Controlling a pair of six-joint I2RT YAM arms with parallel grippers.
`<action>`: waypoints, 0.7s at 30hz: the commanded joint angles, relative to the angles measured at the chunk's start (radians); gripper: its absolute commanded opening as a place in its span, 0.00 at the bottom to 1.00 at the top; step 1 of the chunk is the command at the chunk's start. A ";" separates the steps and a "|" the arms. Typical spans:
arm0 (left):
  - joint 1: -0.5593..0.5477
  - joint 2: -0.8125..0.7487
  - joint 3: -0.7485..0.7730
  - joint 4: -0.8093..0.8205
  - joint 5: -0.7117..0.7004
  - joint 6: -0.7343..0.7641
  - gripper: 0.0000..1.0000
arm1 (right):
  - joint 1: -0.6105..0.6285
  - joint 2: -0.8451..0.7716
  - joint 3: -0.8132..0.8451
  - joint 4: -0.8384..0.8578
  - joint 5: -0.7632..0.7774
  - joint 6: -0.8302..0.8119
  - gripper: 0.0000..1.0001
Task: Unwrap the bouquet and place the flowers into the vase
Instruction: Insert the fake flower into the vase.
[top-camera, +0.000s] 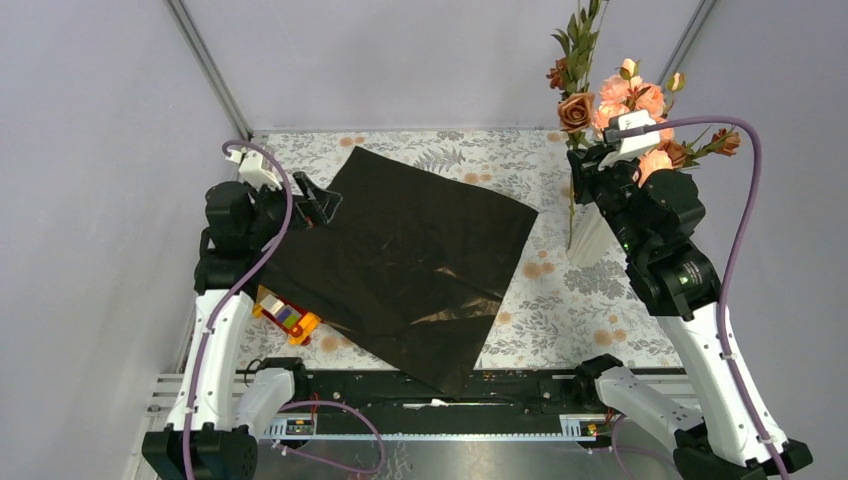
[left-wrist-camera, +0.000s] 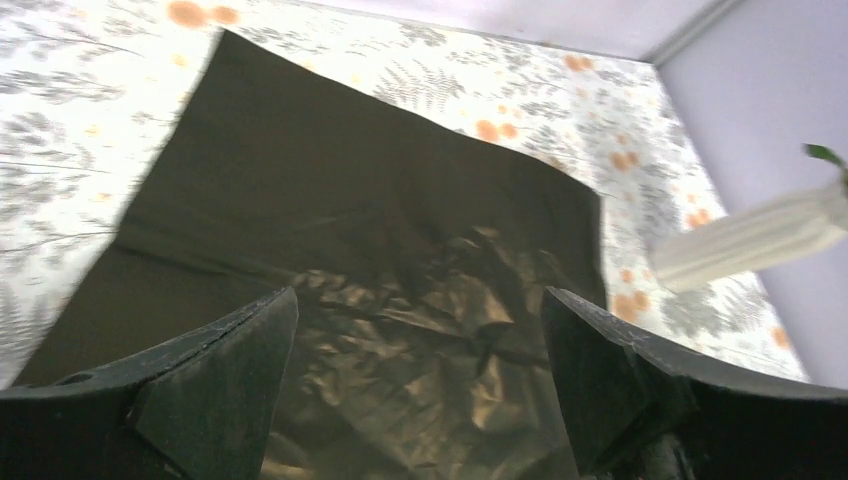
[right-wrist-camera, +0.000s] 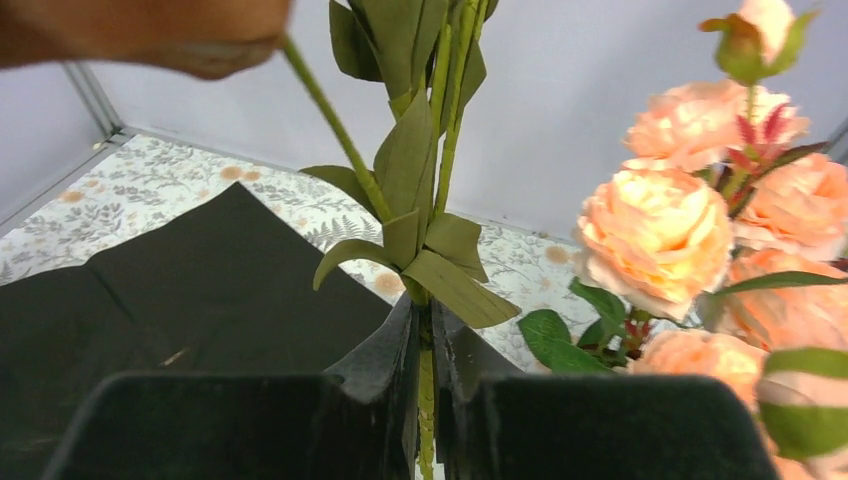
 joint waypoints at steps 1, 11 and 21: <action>0.002 -0.045 0.004 -0.047 -0.201 0.151 0.99 | -0.072 -0.043 0.012 0.063 -0.051 -0.013 0.00; 0.002 -0.054 -0.045 -0.025 -0.251 0.179 0.99 | -0.117 -0.191 0.008 0.093 -0.015 -0.007 0.00; 0.002 -0.050 -0.052 -0.019 -0.244 0.180 0.99 | -0.117 -0.294 -0.197 0.285 0.124 -0.152 0.00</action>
